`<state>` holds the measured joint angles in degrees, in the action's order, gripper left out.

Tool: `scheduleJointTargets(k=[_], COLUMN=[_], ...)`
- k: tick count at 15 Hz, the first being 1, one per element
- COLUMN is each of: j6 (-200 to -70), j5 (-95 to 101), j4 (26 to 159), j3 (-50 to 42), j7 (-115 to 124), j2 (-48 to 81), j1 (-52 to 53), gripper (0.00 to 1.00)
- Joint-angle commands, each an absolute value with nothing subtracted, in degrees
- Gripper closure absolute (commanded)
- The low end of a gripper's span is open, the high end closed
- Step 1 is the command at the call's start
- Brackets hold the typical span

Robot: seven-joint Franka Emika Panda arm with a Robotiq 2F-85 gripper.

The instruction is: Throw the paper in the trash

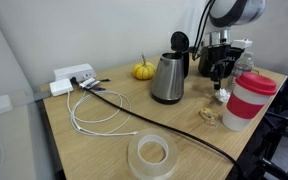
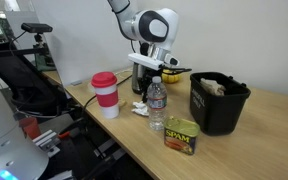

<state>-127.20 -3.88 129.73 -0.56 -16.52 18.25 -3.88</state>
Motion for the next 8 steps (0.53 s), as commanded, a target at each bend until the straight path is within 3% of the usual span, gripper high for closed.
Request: scheduleJointTargets(k=[1,8], j6=[-125.3,-127.0], j5=[-7.9,-15.2], j4=[130.5,132.2], j3=[0.4,-1.7], j7=[-20.3,-21.3], j2=[14.8,1.7], j1=[-6.1,-6.6], gripper=[1.0,1.0])
